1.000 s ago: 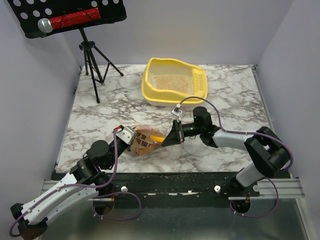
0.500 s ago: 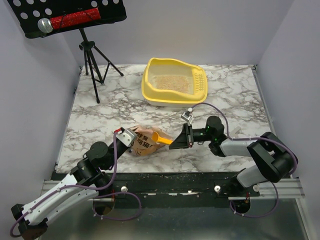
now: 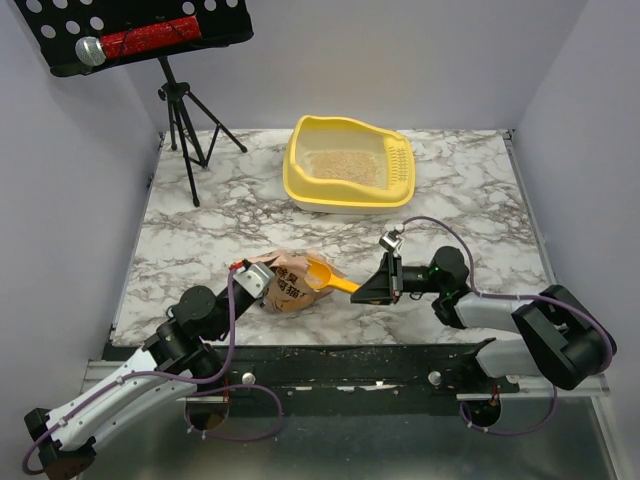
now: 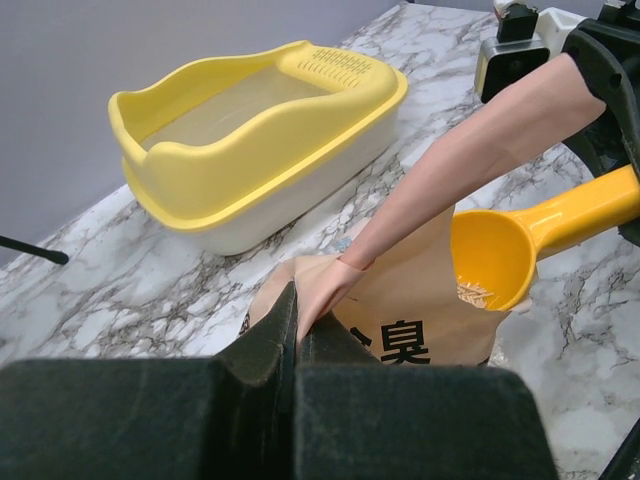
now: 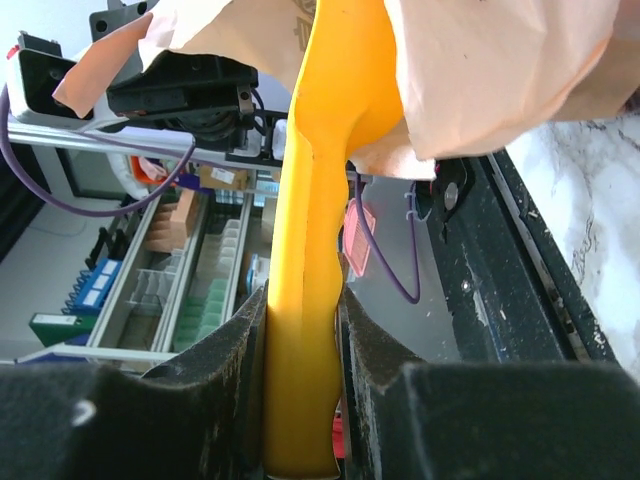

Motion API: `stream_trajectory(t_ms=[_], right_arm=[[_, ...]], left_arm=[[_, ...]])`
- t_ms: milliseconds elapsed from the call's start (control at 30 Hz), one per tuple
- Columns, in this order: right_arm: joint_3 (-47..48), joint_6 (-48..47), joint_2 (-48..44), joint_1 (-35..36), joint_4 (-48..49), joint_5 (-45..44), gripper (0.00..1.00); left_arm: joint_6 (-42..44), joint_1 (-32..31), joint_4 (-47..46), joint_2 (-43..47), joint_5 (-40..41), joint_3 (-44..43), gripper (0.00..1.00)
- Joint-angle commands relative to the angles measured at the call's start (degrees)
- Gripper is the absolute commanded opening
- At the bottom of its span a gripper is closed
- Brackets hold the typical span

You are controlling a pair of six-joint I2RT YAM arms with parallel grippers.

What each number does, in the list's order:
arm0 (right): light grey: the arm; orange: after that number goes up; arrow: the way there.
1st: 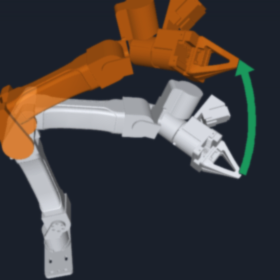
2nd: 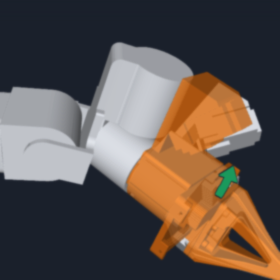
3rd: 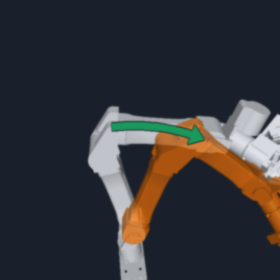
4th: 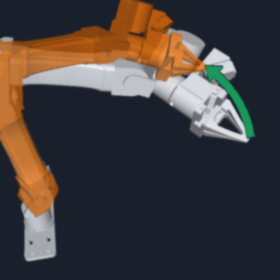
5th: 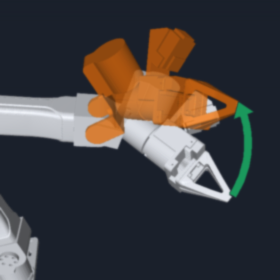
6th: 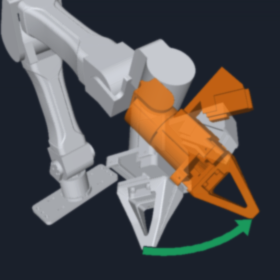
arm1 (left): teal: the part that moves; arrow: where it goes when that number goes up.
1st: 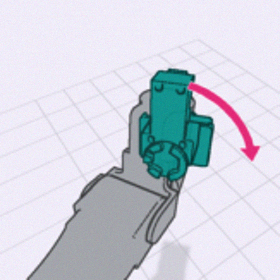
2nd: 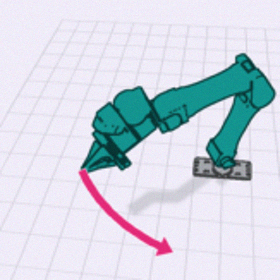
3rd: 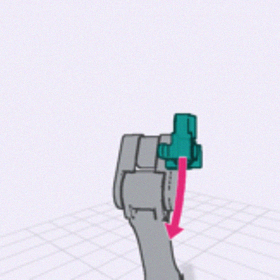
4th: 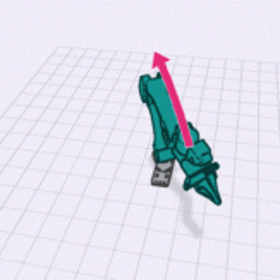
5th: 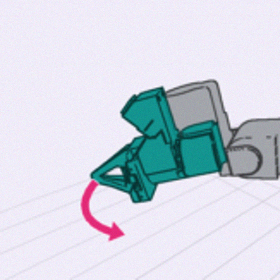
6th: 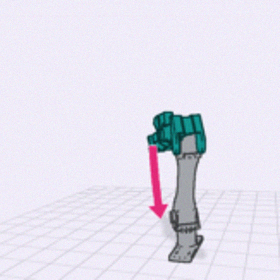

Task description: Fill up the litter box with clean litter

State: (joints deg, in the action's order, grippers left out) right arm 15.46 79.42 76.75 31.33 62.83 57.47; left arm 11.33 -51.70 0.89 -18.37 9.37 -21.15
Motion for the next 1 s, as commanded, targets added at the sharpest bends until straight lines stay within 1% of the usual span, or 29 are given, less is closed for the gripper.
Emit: stream_trajectory(t_ms=[0, 100, 200, 367, 467, 733, 967], right_arm=[[-2.8, 2.4, -2.8, -1.2, 3.4, -2.0, 0.01], [-4.3, 2.5, -4.8, -1.8, 2.2, -1.8, 0.01], [-5.6, 1.4, -8.1, -2.4, -1.0, -1.9, 0.01], [-5.6, -5.1, -16.4, -2.7, -13.8, -2.8, 0.01], [-6.1, -7.2, -20.8, -2.7, -19.6, -4.3, 0.01], [-9.0, -7.3, -28.8, -2.7, -25.9, -7.3, 0.01], [-9.1, -4.4, -35.5, -2.7, -31.6, -11.8, 0.00]], left_arm=[[0.5, -0.1, -6.6, 0.3, -3.8, -0.1, 0.00], [0.8, -0.1, -6.9, -0.3, -3.6, -0.1, 0.00], [1.0, -0.1, -7.0, -0.3, -3.1, 0.1, 0.00], [1.2, -0.1, -7.6, -0.1, -2.1, 0.2, 0.00], [1.3, -0.2, -7.8, 0.0, -1.7, 0.2, 0.00], [1.2, -0.1, -8.9, 1.8, -0.1, 0.8, 0.00], [2.3, -0.1, -10.5, 4.0, 4.0, 1.4, 0.00]])
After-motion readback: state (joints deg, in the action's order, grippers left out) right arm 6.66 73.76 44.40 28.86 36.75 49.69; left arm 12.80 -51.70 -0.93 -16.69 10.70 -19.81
